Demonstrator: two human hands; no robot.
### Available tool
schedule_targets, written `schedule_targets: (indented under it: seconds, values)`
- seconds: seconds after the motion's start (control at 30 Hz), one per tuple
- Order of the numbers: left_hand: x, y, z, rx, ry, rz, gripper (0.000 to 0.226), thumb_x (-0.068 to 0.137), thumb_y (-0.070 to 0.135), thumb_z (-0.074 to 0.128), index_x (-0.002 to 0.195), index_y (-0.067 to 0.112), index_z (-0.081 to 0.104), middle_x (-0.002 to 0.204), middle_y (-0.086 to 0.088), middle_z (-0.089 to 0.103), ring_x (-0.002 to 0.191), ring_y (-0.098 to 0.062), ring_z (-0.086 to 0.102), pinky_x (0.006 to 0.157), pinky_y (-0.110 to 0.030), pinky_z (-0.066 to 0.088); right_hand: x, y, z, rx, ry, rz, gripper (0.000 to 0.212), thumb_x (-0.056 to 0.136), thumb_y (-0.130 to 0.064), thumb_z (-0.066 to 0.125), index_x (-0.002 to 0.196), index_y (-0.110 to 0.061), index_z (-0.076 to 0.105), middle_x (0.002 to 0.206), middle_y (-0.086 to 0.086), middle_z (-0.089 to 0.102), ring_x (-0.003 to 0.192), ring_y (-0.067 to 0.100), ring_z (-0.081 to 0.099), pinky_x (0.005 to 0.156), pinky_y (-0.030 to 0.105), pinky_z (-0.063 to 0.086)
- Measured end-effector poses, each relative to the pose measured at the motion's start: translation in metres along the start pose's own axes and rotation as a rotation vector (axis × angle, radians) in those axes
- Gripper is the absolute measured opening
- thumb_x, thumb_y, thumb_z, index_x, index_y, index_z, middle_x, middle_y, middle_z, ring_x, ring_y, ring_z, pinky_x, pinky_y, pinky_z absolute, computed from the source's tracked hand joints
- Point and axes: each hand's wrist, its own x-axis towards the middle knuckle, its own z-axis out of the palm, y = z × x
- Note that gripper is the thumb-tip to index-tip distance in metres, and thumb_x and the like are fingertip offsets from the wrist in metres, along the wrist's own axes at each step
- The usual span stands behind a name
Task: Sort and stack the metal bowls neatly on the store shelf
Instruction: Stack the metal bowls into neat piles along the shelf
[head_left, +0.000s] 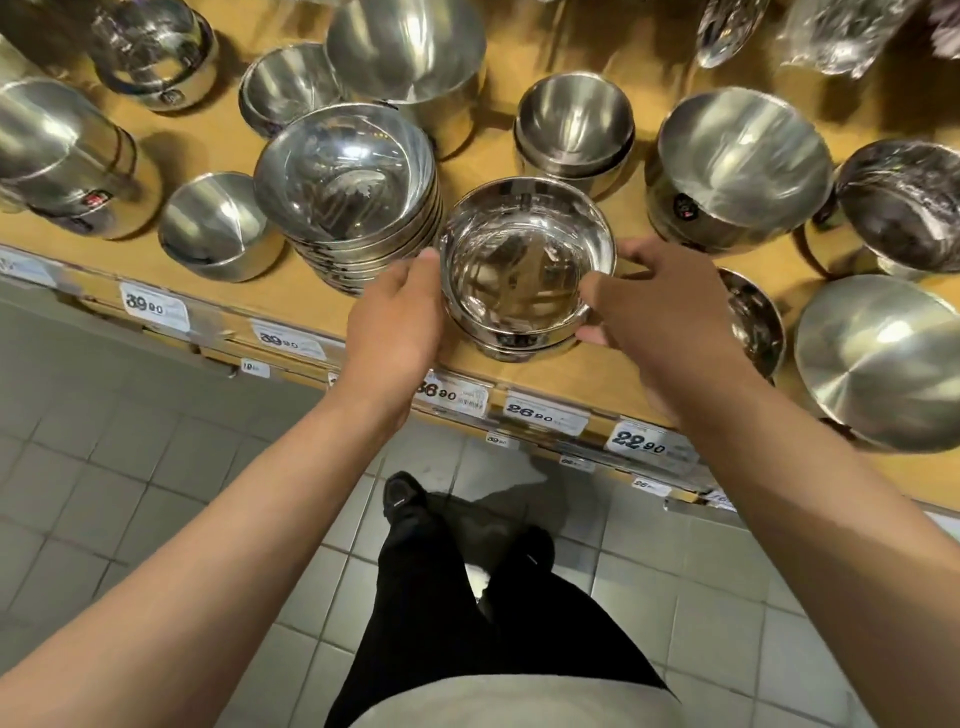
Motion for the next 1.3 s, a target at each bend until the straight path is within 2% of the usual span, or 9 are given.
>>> schedule_targets:
  seconds: [0.1,0.2,0.3,0.4,0.6,0.8,0.87,1.13,1.3]
  values:
    - [0.000,0.004,0.002,-0.007,-0.015,0.069,0.037,0.083,0.045,0.055,0.100,0.016,0.071,0.104,-0.010,0.075,0.106,-0.031,0.069,0.096,-0.057,0.055,-0.001,0.004,0.000,-0.053,0.008,-0.044,0.017,0.090,-0.009,0.066,0.097,-0.023,0.074,0.089,0.008,0.078,0.069,0.022,0.078,0.052,0.023,0.058]
    - [0.006,0.001,0.000,0.037,-0.020,0.133,0.030,0.076,0.030,0.062,0.102,0.018,0.072,0.097,-0.011,0.075,0.097,-0.033,0.072,0.089,-0.056,0.058,-0.003,0.007,0.000,-0.126,0.012,-0.111,0.020,0.088,-0.013,0.065,0.085,-0.031,0.073,0.081,0.004,0.079,0.071,0.024,0.077,0.061,0.038,0.065]
    - [0.011,-0.001,-0.003,0.120,-0.003,0.237,0.014,0.077,0.027,0.061,0.081,0.017,0.069,0.074,-0.005,0.067,0.081,-0.030,0.069,0.081,-0.057,0.061,-0.005,0.010,-0.001,-0.201,0.027,-0.169,0.017,0.088,-0.018,0.064,0.086,-0.032,0.072,0.079,0.000,0.079,0.071,0.019,0.077,0.075,0.048,0.065]
    - [0.019,0.000,-0.004,0.157,-0.023,0.279,0.025,0.081,0.027,0.058,0.092,0.010,0.074,0.087,-0.020,0.072,0.089,-0.041,0.071,0.082,-0.057,0.060,-0.012,0.012,0.001,-0.233,0.069,-0.221,0.014,0.087,-0.020,0.065,0.093,-0.029,0.074,0.073,-0.001,0.076,0.068,0.019,0.076,0.072,0.051,0.064]
    - [0.026,0.001,-0.005,0.210,-0.028,0.338,0.035,0.082,0.030,0.054,0.094,0.002,0.073,0.091,-0.027,0.071,0.090,-0.044,0.070,0.083,-0.055,0.060,-0.020,0.014,0.006,-0.245,0.079,-0.225,0.016,0.091,-0.020,0.065,0.097,-0.033,0.072,0.075,0.002,0.076,0.072,0.021,0.076,0.076,0.051,0.062]
    - [0.021,-0.005,-0.001,0.218,0.035,0.371,0.030,0.085,0.032,0.055,0.094,0.013,0.075,0.086,-0.017,0.073,0.089,-0.040,0.069,0.081,-0.055,0.060,-0.019,0.011,0.009,-0.298,0.070,-0.193,0.018,0.093,-0.022,0.062,0.108,-0.025,0.072,0.085,0.007,0.076,0.083,0.030,0.074,0.082,0.053,0.060]
    - [0.018,-0.006,0.000,0.194,0.040,0.364,0.021,0.087,0.033,0.057,0.083,0.024,0.076,0.085,-0.016,0.073,0.091,-0.039,0.068,0.082,-0.054,0.060,-0.019,0.010,0.008,-0.311,0.072,-0.200,0.017,0.093,-0.021,0.061,0.105,-0.021,0.073,0.084,0.011,0.076,0.083,0.033,0.074,0.081,0.055,0.059]
    - [0.019,-0.011,0.000,0.180,0.025,0.333,0.030,0.082,0.035,0.058,0.095,0.016,0.077,0.084,-0.010,0.075,0.092,-0.036,0.070,0.085,-0.052,0.060,-0.013,0.008,0.003,-0.307,0.069,-0.250,0.018,0.091,-0.015,0.061,0.095,-0.025,0.076,0.073,0.005,0.075,0.072,0.025,0.075,0.076,0.051,0.062]
    - [0.017,-0.012,0.000,0.169,0.023,0.336,0.029,0.085,0.032,0.060,0.095,0.010,0.075,0.088,-0.017,0.073,0.093,-0.040,0.069,0.086,-0.056,0.059,-0.009,0.012,0.002,-0.257,0.043,-0.237,0.023,0.090,-0.012,0.059,0.080,-0.029,0.071,0.052,-0.013,0.062,0.067,0.023,0.073,0.079,0.050,0.063]
